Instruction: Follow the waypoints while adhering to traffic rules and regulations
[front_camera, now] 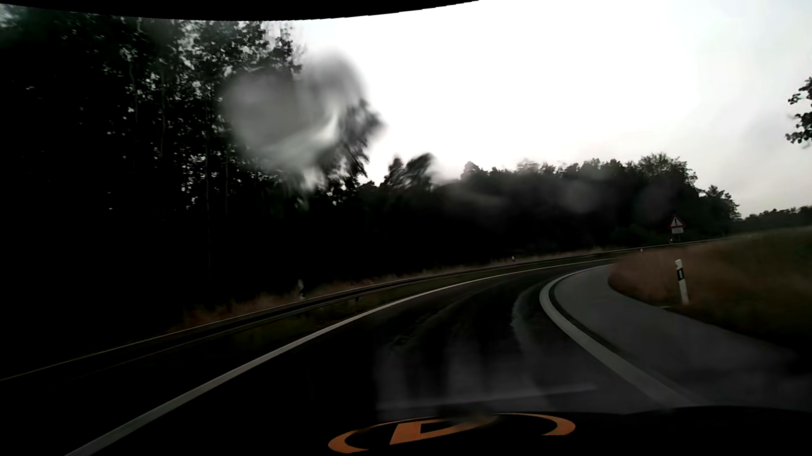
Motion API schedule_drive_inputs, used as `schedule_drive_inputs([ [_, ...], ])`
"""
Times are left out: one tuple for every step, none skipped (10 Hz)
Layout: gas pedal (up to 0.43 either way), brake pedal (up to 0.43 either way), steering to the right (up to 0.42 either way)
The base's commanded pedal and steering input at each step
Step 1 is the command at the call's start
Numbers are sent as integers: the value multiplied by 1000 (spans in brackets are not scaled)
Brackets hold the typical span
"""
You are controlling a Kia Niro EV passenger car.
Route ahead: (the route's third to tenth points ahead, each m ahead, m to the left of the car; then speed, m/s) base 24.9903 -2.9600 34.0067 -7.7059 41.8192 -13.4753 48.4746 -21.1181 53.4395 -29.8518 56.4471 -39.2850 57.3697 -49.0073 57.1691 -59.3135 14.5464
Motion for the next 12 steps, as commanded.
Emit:
schedule_drive_inputs([
  [67,0,72],
  [67,0,74],
  [67,0,77],
  [67,0,79],
  [67,0,78],
  [79,0,78],
  [110,0,78],
  [110,0,78],
  [110,0,78],
  [110,0,79],
  [110,0,82],
  [98,0,84],
])
